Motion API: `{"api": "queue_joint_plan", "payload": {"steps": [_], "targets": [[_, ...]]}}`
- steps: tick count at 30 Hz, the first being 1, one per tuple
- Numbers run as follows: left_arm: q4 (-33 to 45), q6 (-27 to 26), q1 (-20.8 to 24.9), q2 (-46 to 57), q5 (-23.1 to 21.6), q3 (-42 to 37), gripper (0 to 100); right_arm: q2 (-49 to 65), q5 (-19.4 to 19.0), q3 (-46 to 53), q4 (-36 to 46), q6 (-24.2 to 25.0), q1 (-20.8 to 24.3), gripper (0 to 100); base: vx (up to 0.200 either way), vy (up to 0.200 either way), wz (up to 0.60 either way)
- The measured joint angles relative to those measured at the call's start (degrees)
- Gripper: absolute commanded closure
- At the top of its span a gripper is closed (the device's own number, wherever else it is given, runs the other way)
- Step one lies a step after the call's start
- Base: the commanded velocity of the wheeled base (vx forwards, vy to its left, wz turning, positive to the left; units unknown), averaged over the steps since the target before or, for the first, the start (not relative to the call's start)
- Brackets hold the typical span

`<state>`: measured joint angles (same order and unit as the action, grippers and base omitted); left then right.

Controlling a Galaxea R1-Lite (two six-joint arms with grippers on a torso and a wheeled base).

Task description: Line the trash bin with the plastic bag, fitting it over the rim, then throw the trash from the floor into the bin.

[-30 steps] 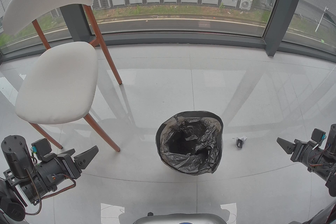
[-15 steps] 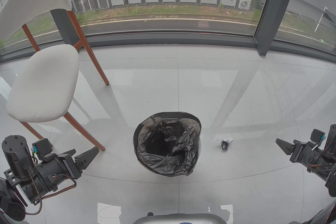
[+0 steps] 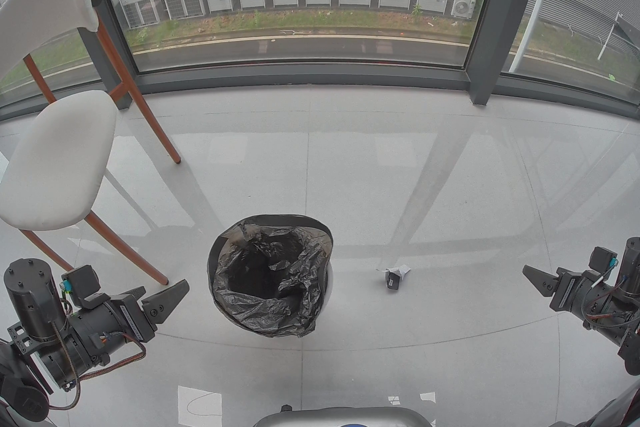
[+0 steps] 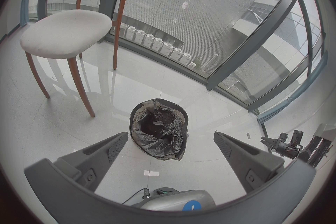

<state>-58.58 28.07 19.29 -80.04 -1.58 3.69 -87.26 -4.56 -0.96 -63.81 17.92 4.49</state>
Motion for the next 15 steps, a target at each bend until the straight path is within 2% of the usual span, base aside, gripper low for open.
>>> {"api": "queue_joint_plan", "payload": {"steps": [9, 15], "targets": [[-0.1, 0.0, 0.0, 0.0, -2.1, 0.0, 0, -0.1, -0.1, 0.0, 0.0, 0.1, 0.3, 0, 0.0, -0.2, 0.0], [-0.1, -0.2, -0.2, -0.5, 0.0, 0.6, 0, -0.7, -0.1, 0.0, 0.0, 0.2, 0.4, 0, 0.0, 0.0, 0.0]]}}
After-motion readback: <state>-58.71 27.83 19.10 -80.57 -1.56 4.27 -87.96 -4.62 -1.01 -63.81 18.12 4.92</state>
